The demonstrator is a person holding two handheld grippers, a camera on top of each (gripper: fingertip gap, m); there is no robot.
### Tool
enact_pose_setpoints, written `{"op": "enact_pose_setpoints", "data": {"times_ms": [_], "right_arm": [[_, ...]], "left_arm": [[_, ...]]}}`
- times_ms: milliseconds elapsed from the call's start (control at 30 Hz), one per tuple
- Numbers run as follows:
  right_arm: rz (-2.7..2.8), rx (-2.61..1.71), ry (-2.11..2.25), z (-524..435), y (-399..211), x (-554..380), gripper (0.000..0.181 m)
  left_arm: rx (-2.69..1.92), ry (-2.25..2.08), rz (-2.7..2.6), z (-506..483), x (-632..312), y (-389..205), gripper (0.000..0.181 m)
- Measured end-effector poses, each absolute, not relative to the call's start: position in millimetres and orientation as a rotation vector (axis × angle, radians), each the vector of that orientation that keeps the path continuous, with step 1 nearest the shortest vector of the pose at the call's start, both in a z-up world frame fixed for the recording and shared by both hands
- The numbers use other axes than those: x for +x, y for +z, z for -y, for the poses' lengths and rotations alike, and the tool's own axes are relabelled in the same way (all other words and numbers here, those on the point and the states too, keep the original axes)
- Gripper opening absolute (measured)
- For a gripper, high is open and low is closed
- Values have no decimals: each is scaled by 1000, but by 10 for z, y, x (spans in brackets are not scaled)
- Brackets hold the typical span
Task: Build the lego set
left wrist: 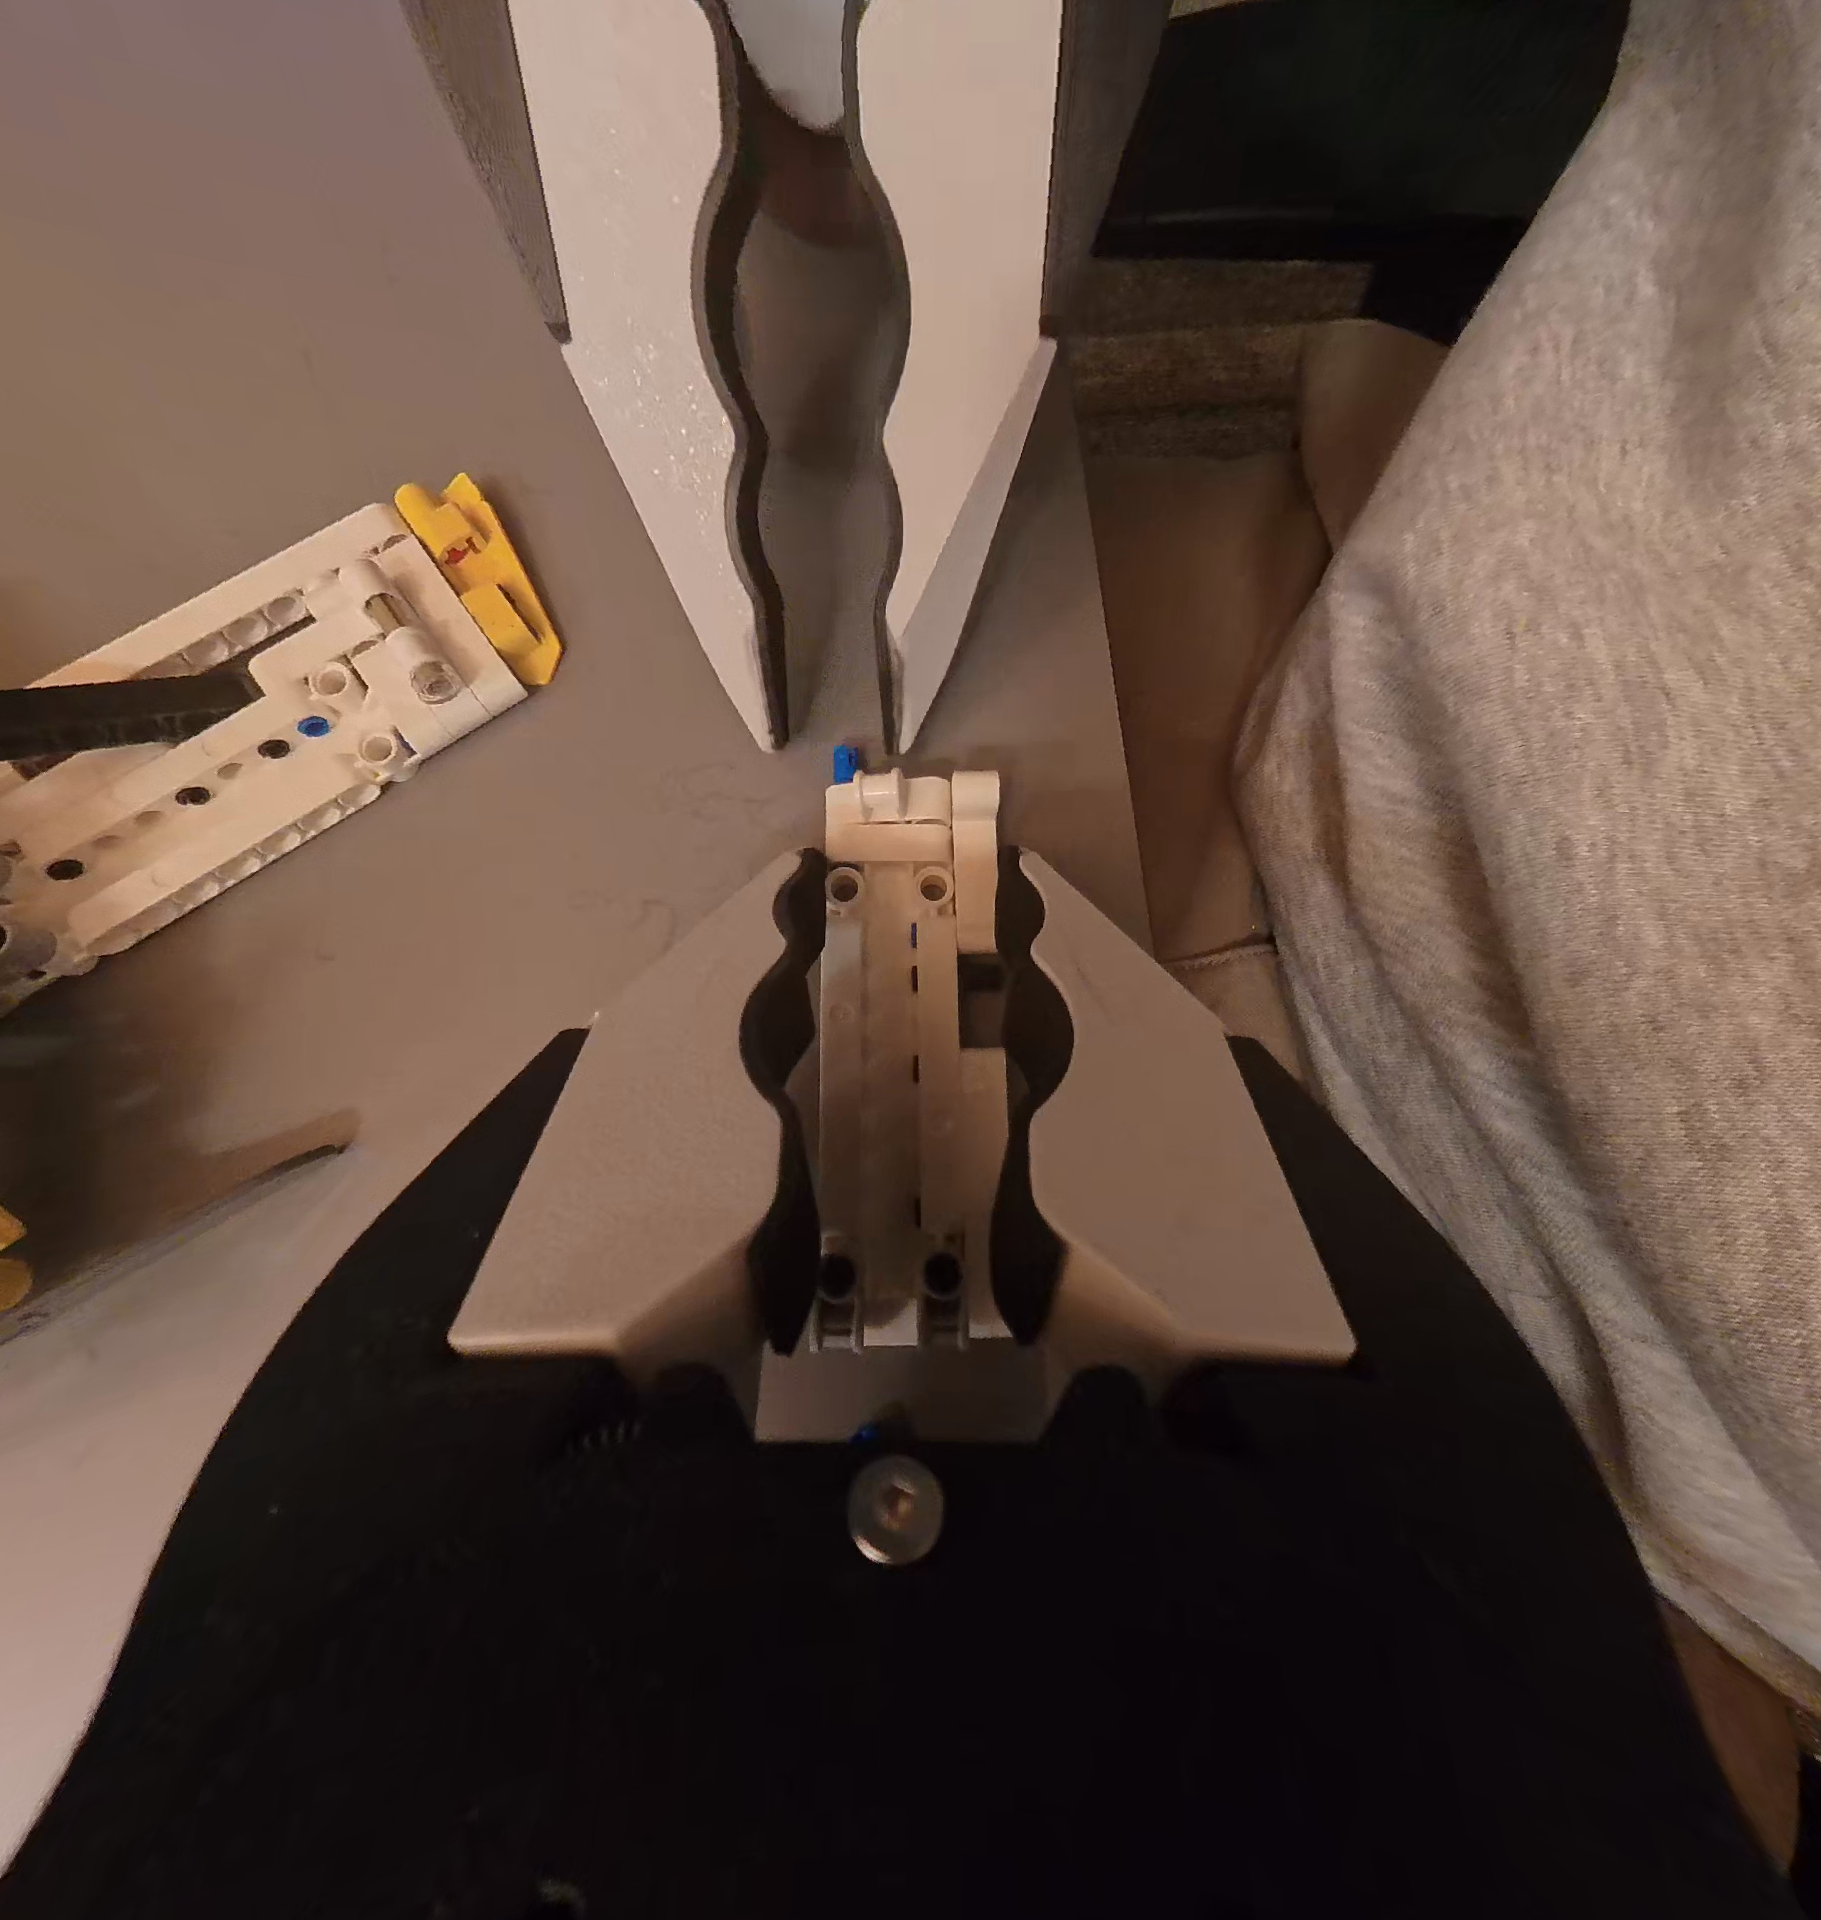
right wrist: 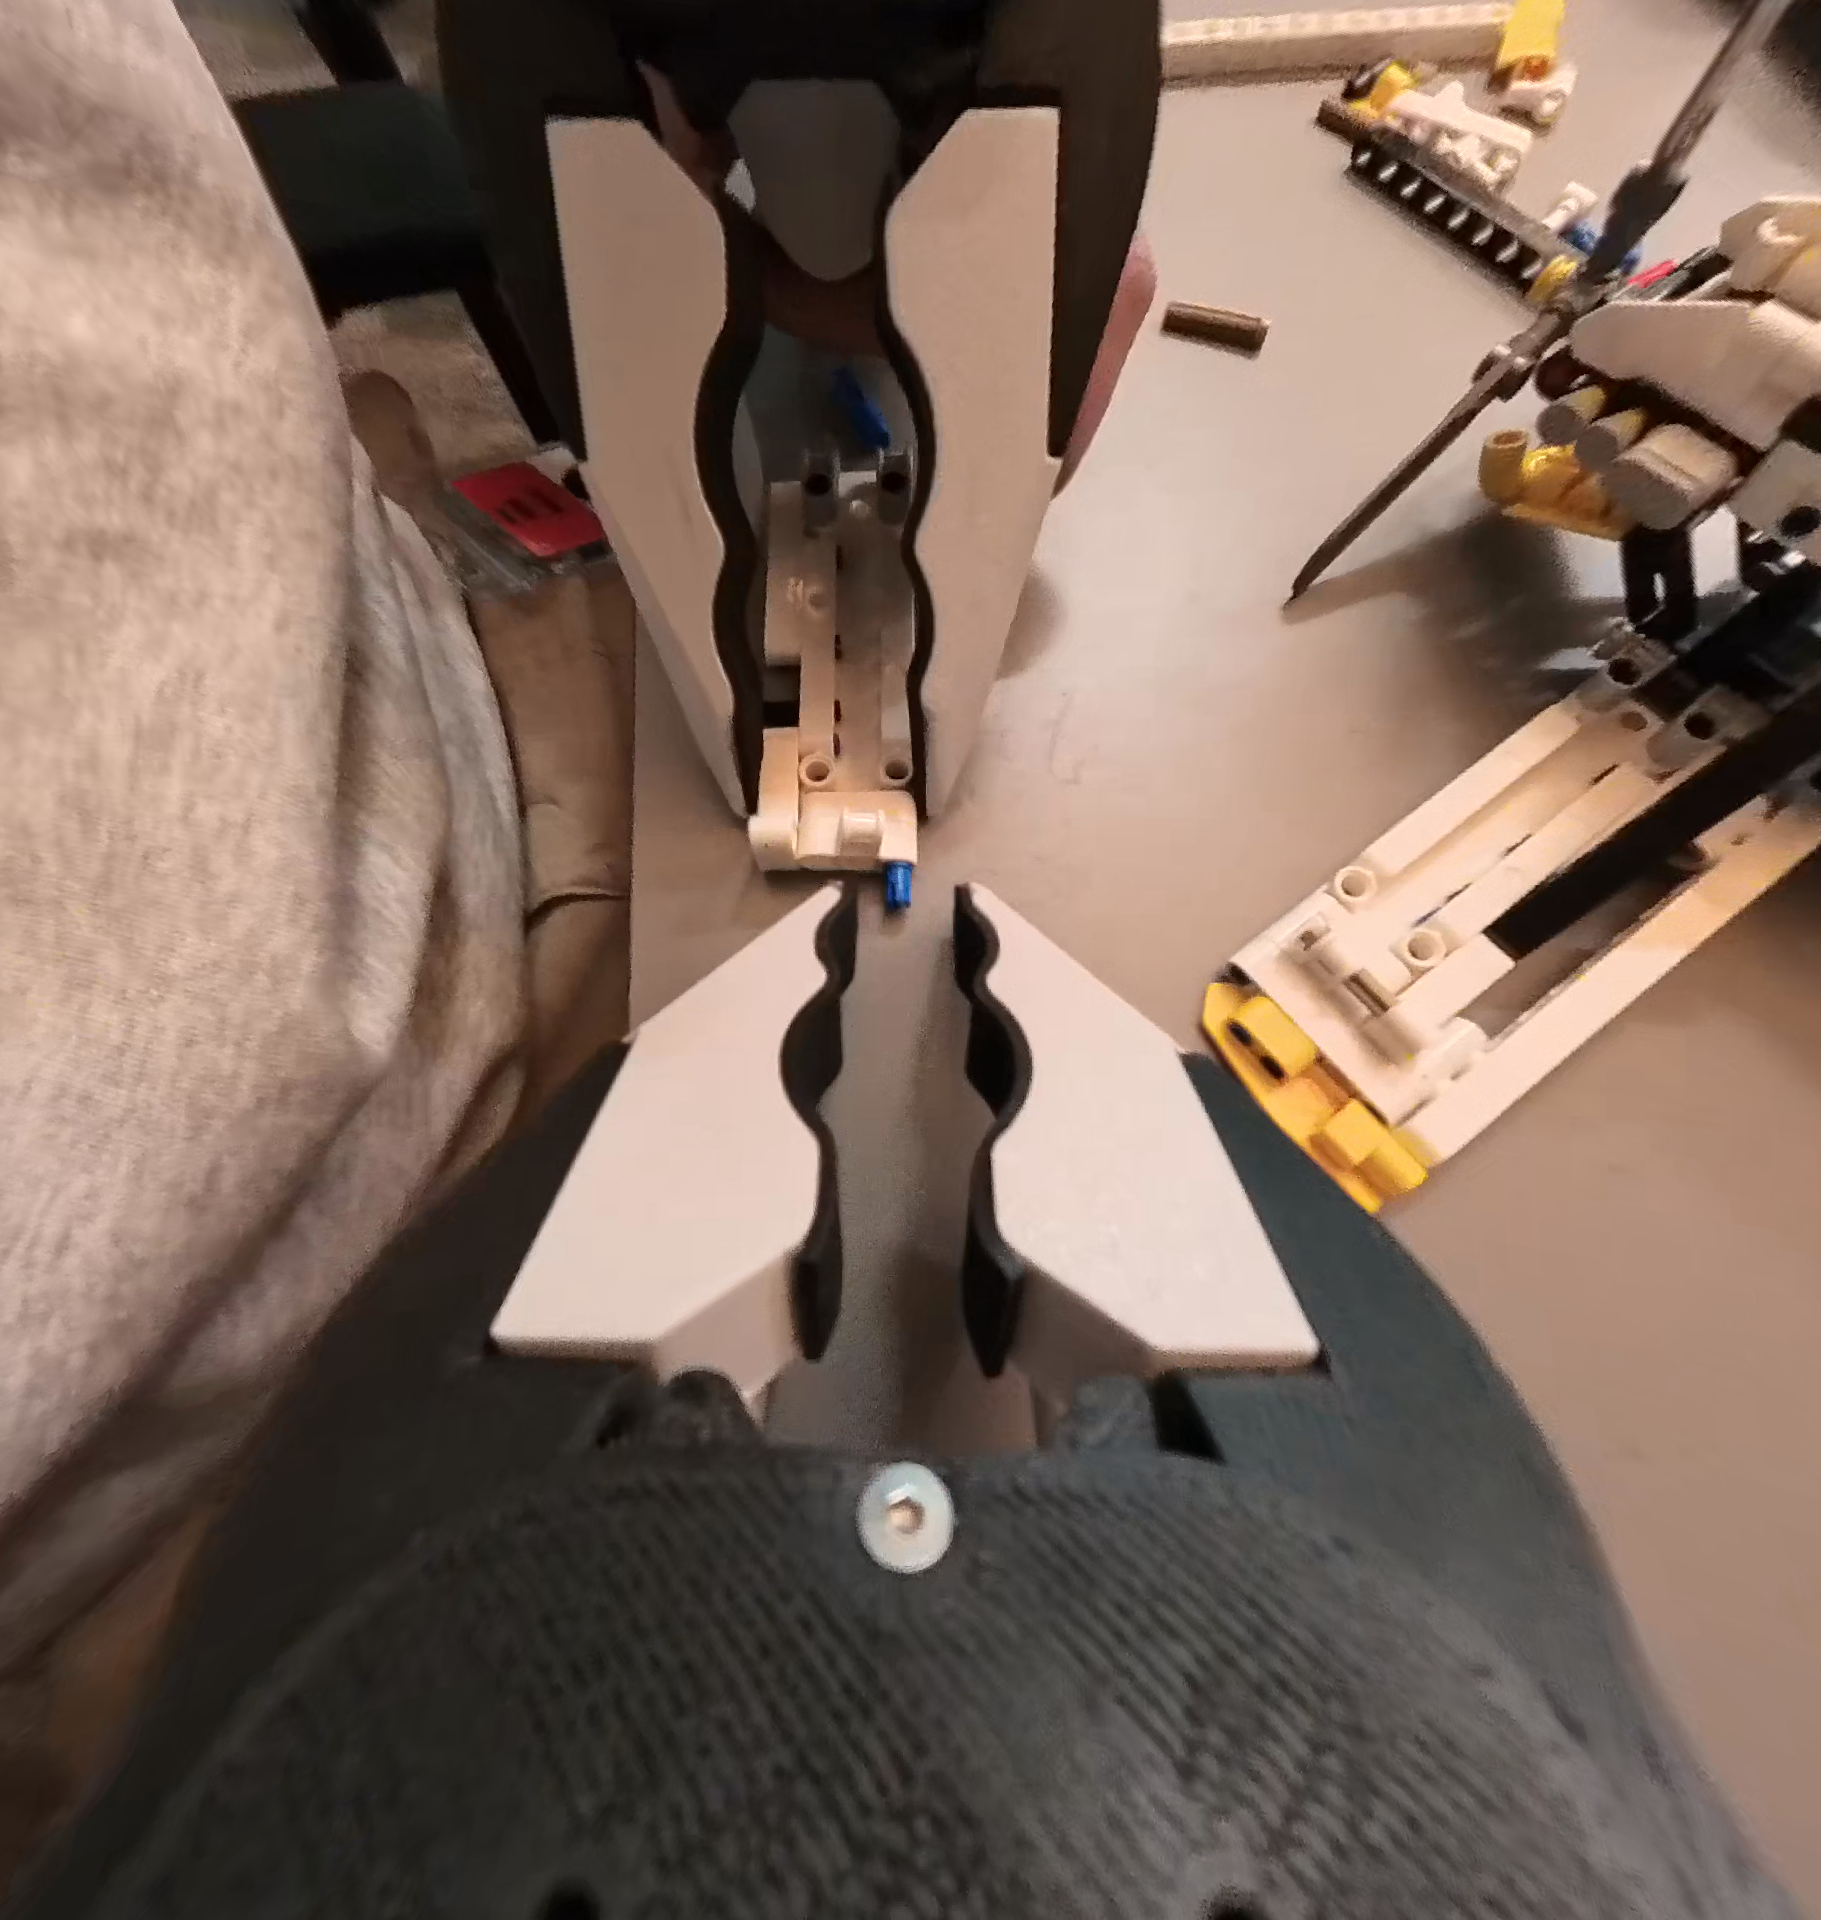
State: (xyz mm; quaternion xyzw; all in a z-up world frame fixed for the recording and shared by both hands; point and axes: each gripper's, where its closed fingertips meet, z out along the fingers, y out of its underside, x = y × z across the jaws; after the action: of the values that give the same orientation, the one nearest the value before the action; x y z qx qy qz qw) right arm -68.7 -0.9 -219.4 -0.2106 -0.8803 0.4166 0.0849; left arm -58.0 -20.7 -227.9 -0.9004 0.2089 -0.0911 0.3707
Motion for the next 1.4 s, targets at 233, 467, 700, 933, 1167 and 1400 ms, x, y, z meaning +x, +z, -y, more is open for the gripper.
{"op": "enact_pose_setpoints", "data": {"times_ms": [233, 467, 700, 933, 1167, 1400], "right_arm": [[2611, -748, 1435, 108, -2047, -696, 12], [2646, -697, 1408, 144, -2080, -666, 4], [2658, -614, 1345, 154, -2101, -648, 4], [2656, -623, 1361, 154, -2101, -651, 4], [2642, -679, 1364, 125, -2109, -663, 14], [2650, -696, 1301, 109, -2179, -676, 25]], "left_arm": [[-2310, -236, -535, 209, -579, -2279, 35], [-2309, -237, -535, 209, -579, -2279, 35], [-2310, -242, -533, 209, -578, -2278, 35], [-2310, -242, -534, 208, -578, -2279, 35], [-2310, -242, -534, 207, -578, -2279, 35], [-2313, -307, -522, 200, -531, -2265, 33]]}}
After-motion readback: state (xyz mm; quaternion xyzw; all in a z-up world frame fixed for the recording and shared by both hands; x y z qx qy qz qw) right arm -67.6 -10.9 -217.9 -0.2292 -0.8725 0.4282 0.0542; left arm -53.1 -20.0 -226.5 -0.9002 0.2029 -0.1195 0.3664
